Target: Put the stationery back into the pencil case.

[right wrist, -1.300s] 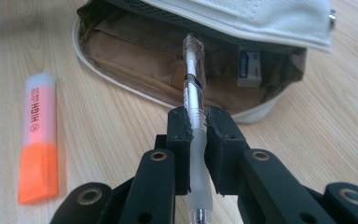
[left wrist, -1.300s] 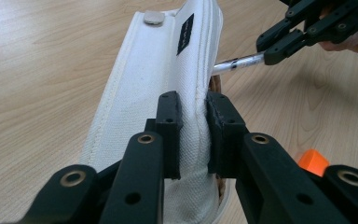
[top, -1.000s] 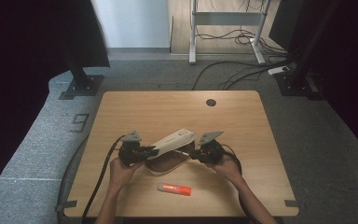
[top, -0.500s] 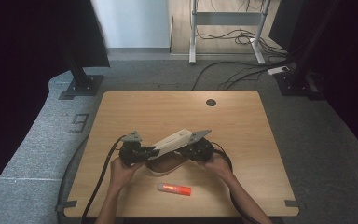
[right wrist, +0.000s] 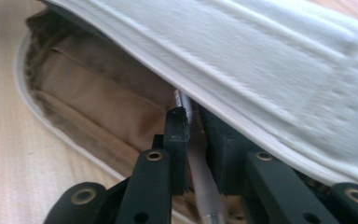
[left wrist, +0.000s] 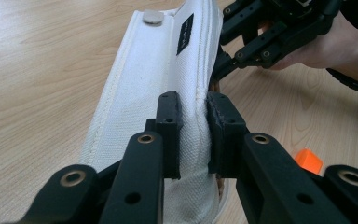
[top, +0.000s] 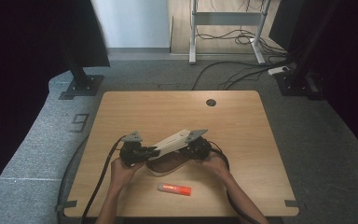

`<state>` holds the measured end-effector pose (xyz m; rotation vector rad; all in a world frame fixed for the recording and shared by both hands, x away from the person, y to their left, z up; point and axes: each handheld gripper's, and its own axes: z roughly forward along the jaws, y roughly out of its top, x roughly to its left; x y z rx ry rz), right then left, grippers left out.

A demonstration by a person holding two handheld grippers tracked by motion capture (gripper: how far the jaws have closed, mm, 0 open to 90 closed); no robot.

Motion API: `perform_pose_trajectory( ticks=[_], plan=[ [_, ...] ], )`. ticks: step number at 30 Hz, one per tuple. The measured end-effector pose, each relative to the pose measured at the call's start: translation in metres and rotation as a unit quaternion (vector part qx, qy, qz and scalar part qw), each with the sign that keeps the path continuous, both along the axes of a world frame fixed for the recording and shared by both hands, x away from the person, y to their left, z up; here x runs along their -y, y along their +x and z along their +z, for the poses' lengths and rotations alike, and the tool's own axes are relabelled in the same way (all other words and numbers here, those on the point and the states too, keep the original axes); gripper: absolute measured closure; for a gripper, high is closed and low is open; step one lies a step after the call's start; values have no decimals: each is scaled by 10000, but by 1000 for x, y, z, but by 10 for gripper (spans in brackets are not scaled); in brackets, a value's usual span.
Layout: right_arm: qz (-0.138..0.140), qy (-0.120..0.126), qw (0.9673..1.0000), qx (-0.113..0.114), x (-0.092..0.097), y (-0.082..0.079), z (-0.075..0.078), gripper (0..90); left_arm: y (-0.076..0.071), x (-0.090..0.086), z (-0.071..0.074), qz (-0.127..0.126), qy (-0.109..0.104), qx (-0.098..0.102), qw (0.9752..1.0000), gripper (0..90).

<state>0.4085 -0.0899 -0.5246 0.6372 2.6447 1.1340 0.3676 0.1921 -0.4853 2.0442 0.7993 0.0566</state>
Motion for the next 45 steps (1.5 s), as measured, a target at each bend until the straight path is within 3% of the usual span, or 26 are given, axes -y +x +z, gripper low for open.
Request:
perform_pose_trajectory(
  ticks=[8,17,25,27,36,40,45],
  plan=[
    [-266,-99,9996,58,17,2,-2,618,0,0,-1,-16,0,-11,10000,758],
    [-506,-81,9987,39,40,1,0,641,0,0,-1,-29,1,-10,10000,756],
    [-315,-217,9993,-46,31,0,-2,752,0,0,-1,-35,-5,-23,10000,755],
    [-294,-291,9991,-5,27,1,-4,756,0,0,-2,-43,2,-22,10000,755],
    [-323,-177,9993,-22,20,4,-5,758,0,0,-2,-26,24,-14,10000,752],
    [-386,-42,9992,11,26,2,2,666,1,0,-3,-31,1,-28,10000,752],
    [-581,100,9983,-51,40,-1,8,489,1,0,-3,-37,4,-27,10000,752]
  ],
)
